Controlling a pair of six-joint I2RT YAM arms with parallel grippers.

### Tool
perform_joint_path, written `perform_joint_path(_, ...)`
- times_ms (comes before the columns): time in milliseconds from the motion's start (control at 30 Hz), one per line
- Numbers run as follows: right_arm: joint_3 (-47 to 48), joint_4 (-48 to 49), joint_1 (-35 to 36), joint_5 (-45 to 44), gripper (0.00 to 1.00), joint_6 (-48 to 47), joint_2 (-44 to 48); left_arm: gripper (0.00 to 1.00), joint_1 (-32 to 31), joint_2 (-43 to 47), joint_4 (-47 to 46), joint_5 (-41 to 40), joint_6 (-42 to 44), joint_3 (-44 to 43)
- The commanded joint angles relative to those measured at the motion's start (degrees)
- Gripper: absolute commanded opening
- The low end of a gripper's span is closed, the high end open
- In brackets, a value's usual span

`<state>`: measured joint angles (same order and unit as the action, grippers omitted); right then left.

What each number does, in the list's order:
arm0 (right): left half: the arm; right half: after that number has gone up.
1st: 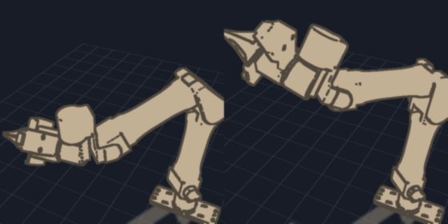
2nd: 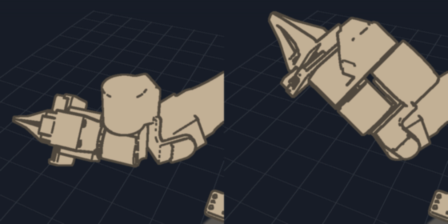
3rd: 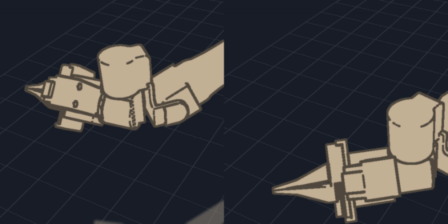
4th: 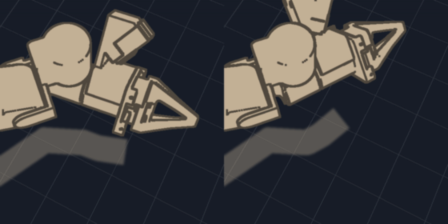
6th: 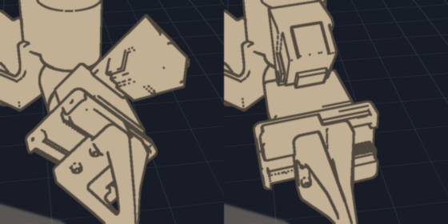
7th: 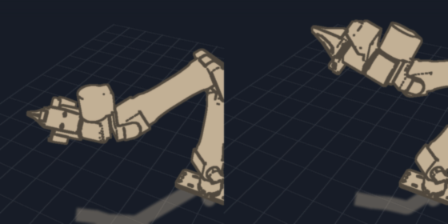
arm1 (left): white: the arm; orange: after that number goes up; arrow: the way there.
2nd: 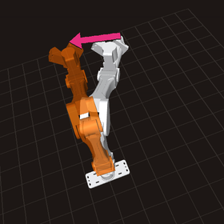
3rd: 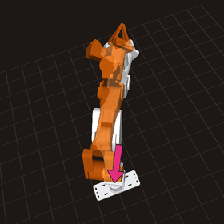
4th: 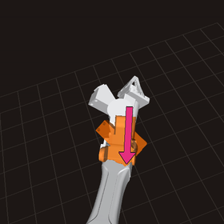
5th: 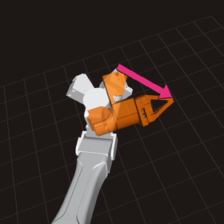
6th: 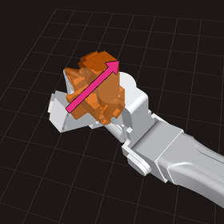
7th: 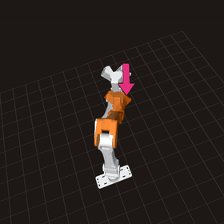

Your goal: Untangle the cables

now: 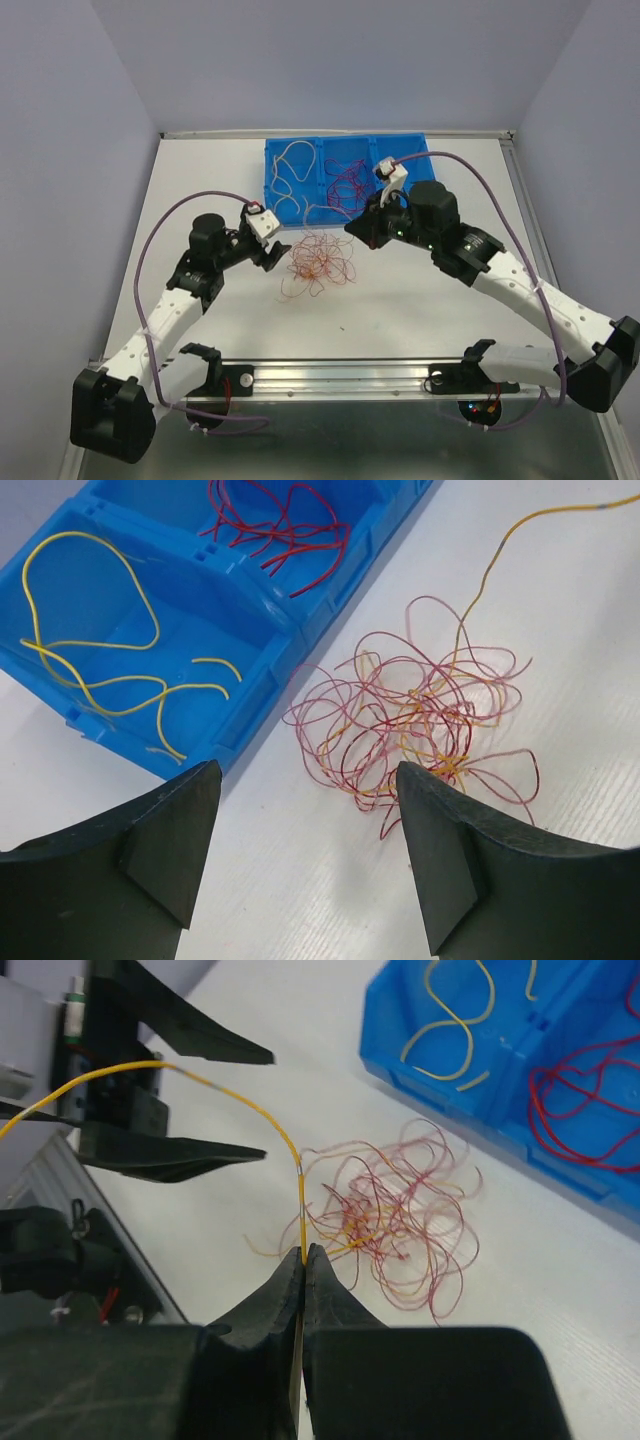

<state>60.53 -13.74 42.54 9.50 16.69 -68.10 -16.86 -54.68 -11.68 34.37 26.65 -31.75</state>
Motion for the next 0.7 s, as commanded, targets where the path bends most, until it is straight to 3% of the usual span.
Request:
perform_joint_path(0,7.6,-0.5,0.9,8.4,0.01,-1.0,1.0,0.82,-0.5,4.3,-1.1,3.4,-1.7,-3.7)
perform_joint_path(167,20.1,-4.0,0.9,10.0,0.01,-0.4,-2.6,0.84,-0.6,7.3,-0.8,7.3,-5.0,-10.3)
perform_joint_path(333,27.6,-3.9,0.9,8.0,0.01,1.4,-4.6,0.86,-3.1,3.6,-0.7,14.5,-5.5,-14.9)
perform_joint_path(467,32.5,-3.9,0.9,7.5,0.01,3.3,-5.6,0.87,-8.8,2.5,-6.0,16.6,-5.5,-13.4)
perform_joint_path(667,35.1,-3.8,0.9,6.2,0.01,4.1,-6.0,0.86,-12.0,1.9,-16.8,18.1,-11.5,-9.2)
